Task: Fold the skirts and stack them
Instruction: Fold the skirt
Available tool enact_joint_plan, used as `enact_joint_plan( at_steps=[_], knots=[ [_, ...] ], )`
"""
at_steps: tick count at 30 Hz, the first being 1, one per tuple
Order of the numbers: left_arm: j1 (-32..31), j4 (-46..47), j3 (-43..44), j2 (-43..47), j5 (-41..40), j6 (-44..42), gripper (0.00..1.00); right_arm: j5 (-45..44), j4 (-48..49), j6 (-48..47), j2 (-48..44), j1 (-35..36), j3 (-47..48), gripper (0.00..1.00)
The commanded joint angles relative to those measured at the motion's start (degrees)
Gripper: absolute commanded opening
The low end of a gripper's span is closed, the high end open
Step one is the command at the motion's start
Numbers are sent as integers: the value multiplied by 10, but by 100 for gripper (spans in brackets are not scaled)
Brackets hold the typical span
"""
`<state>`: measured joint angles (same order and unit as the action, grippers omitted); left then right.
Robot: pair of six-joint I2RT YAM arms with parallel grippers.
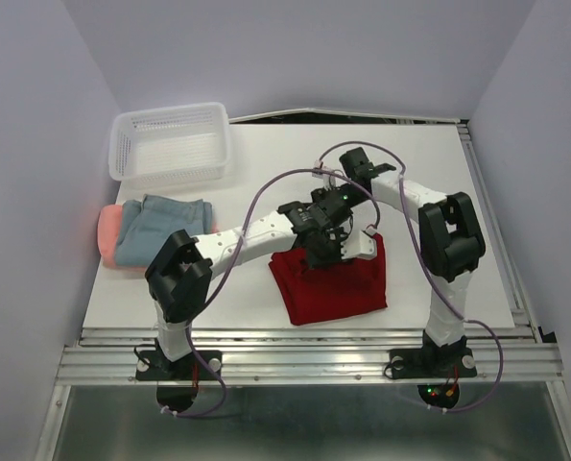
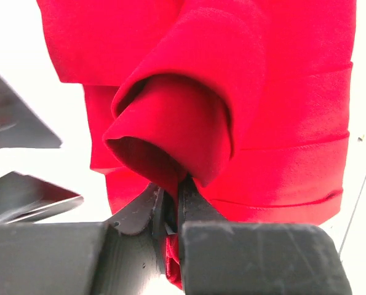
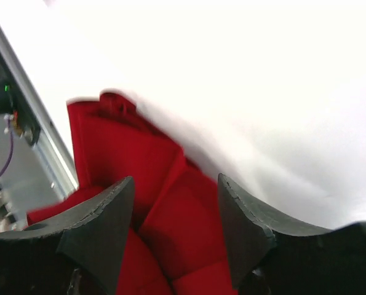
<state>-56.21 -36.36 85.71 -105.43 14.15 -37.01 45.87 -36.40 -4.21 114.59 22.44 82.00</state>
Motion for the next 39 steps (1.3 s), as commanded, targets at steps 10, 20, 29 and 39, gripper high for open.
enact_joint_plan(
  at_steps=[10, 20, 29, 39],
  knots=[
    [-29, -23, 16, 43, -1, -3, 0, -107, -47, -92, 64, -19, 93, 38],
    [9, -28, 86, 7, -42, -22, 0, 0, -62, -120, 70, -19, 1, 25],
    [35, 108, 0, -22, -119, -19, 0, 21, -74, -113, 64, -13, 5, 25],
    [38, 294, -107, -12, -207, -15, 2, 30, -83, -114, 77, -13, 10, 24]
  ],
)
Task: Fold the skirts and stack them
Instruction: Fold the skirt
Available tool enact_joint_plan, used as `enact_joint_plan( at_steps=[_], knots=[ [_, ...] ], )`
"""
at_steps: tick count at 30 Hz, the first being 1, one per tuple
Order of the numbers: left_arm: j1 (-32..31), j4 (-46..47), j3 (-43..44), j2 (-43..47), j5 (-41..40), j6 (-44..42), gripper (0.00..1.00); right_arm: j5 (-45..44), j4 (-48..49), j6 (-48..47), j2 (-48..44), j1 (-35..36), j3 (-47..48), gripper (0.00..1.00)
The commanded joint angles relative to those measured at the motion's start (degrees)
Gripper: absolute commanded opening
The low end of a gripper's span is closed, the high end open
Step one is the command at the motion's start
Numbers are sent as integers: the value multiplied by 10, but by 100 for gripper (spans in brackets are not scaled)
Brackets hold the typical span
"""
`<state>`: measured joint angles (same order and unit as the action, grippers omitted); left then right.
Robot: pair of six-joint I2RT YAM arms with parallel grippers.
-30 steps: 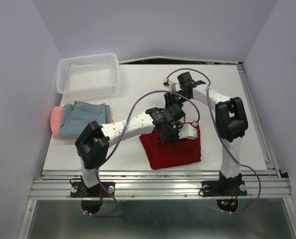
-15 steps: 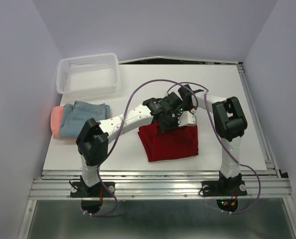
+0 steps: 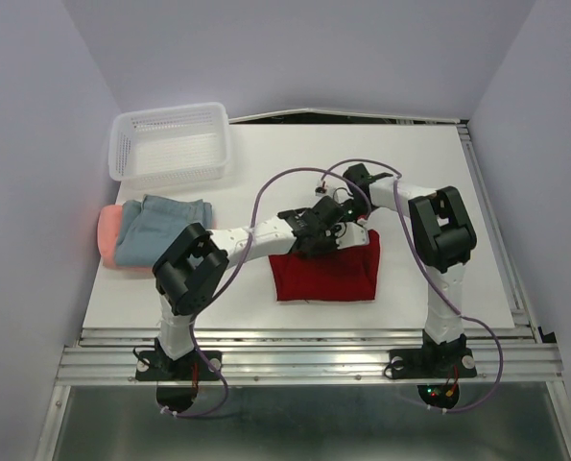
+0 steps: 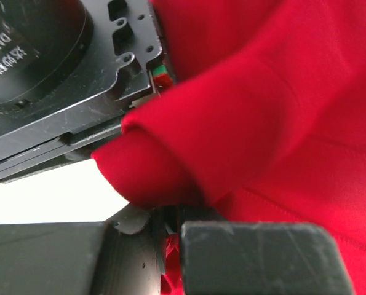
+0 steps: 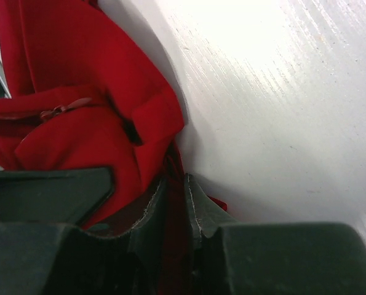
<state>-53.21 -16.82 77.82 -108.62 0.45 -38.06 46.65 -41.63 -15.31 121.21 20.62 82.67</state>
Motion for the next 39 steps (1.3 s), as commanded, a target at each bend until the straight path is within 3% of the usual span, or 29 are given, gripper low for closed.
enact_joint_plan(
  at_steps=[1, 5, 9, 14, 19, 20, 27, 34, 37, 39],
  knots=[
    [7, 112, -42, 16, -70, -7, 5, 19, -31, -1, 11, 6, 8, 24],
    [-2, 132, -78, 2, -68, -14, 14, -9, -30, 16, 14, 6, 28, 25],
    [-22, 151, -118, 2, -66, -32, 14, -61, -23, 50, 18, -15, 79, 25],
    [-42, 137, -129, -5, -49, -34, 14, -58, -24, 91, 38, -84, 179, 29],
    [-40, 86, -90, -5, -29, -31, 36, -67, -25, 92, 9, -113, 222, 34],
    [-37, 73, -72, -4, -36, -31, 46, -69, -26, 92, -1, -119, 221, 36],
    [13, -32, 84, 2, -21, -14, 62, -55, -38, 100, -86, -173, 202, 42],
    [70, -141, 283, 0, 25, 47, 68, -13, -76, 98, -163, -199, 181, 43],
    [89, -141, 276, 40, 69, 101, 67, 47, -92, 94, -201, -199, 152, 44],
    [102, -120, 212, 94, 137, 163, 64, 103, -94, 96, -221, -189, 100, 45]
  ],
)
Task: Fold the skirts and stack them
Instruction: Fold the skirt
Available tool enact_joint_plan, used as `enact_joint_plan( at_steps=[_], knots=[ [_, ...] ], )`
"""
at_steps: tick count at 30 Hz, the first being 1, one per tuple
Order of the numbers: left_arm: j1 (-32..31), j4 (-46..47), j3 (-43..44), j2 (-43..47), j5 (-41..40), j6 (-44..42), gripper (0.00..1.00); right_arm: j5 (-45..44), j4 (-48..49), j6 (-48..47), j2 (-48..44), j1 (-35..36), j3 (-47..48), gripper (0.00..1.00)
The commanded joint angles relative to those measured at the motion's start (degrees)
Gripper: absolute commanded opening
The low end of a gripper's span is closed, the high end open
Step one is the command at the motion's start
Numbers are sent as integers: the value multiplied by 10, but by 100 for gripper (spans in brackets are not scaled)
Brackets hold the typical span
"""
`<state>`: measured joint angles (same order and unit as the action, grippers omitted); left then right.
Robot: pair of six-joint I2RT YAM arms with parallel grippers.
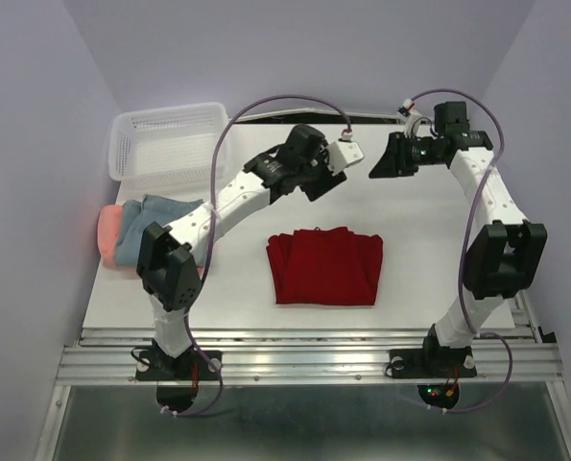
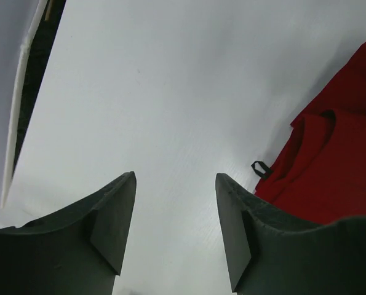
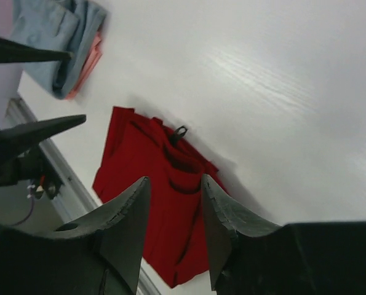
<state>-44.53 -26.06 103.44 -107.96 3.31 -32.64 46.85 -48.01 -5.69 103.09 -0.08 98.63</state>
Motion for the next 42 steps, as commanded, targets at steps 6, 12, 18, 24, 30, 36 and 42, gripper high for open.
enact_joint_plan(
  at_steps=[6, 12, 18, 24, 30, 36, 42],
  knots=[
    [23, 118, -314, 205, 298, 272, 50, 129, -24, -39, -86, 92, -199, 46],
    [57, 235, -444, 182, 375, 383, 43, 151, -52, -98, 2, 98, -248, 45],
    [113, 288, -435, 63, 369, 408, 40, 37, 93, -29, 72, 98, -294, 40],
    [135, 291, -385, 11, 337, 397, 39, -62, 126, -10, 111, 80, -256, 39],
    [135, 282, -351, 109, 258, 340, 51, -90, 99, 34, 42, 74, -188, 38],
    [146, 297, -404, 281, 133, 329, 99, -178, 130, 117, -82, 131, -151, 61],
    [232, 214, -404, 370, 143, 389, 99, -343, 130, 112, -80, 242, -113, 80]
  ],
)
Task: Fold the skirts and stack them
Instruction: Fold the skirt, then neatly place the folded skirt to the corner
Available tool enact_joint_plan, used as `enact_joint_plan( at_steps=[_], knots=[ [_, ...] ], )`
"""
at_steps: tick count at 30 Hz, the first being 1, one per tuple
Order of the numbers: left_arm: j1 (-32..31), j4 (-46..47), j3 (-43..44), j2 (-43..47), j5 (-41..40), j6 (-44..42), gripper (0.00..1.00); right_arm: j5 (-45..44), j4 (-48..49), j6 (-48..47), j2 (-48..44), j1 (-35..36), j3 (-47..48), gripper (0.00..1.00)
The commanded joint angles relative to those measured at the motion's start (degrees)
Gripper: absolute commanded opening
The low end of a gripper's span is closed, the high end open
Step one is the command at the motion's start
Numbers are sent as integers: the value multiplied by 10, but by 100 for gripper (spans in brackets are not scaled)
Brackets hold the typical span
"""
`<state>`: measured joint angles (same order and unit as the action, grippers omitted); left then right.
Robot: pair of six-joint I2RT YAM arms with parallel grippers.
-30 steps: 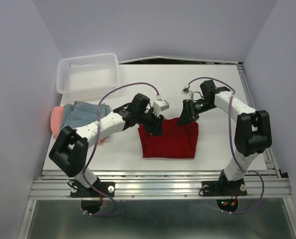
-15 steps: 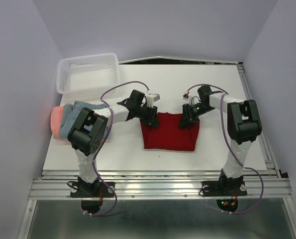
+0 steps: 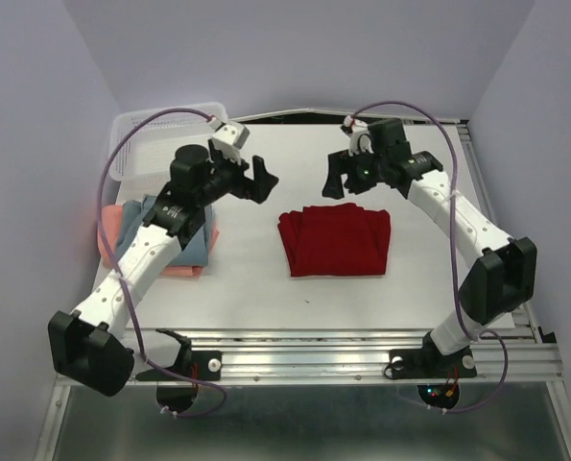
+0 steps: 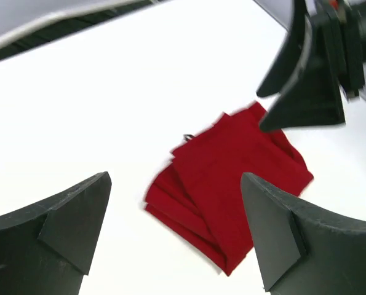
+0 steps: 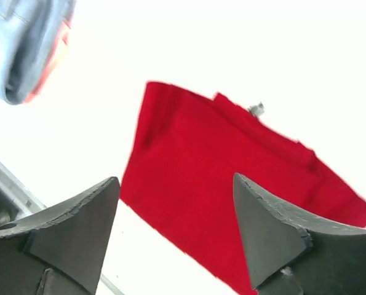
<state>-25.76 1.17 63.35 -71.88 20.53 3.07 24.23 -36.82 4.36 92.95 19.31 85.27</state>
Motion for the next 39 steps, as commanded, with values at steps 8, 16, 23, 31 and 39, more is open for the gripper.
enact_joint_plan(
  at_steps=[8, 16, 23, 31, 39],
  knots=[
    [207, -92, -21, 45, 98, 137, 99, -280, -25, 28, 145, 191, 153, 83],
    [215, -85, -70, 90, 31, 146, 99, -335, -53, 33, 263, 249, 212, 85],
    [215, -60, -118, 114, 20, 145, 99, -344, -60, 36, 320, 260, 227, 83],
    [215, -42, -173, 122, 17, 149, 99, -362, -59, 40, 367, 272, 249, 80],
    [215, -23, -227, 118, 57, 200, 98, -393, -67, 41, 426, 277, 265, 56]
  ],
)
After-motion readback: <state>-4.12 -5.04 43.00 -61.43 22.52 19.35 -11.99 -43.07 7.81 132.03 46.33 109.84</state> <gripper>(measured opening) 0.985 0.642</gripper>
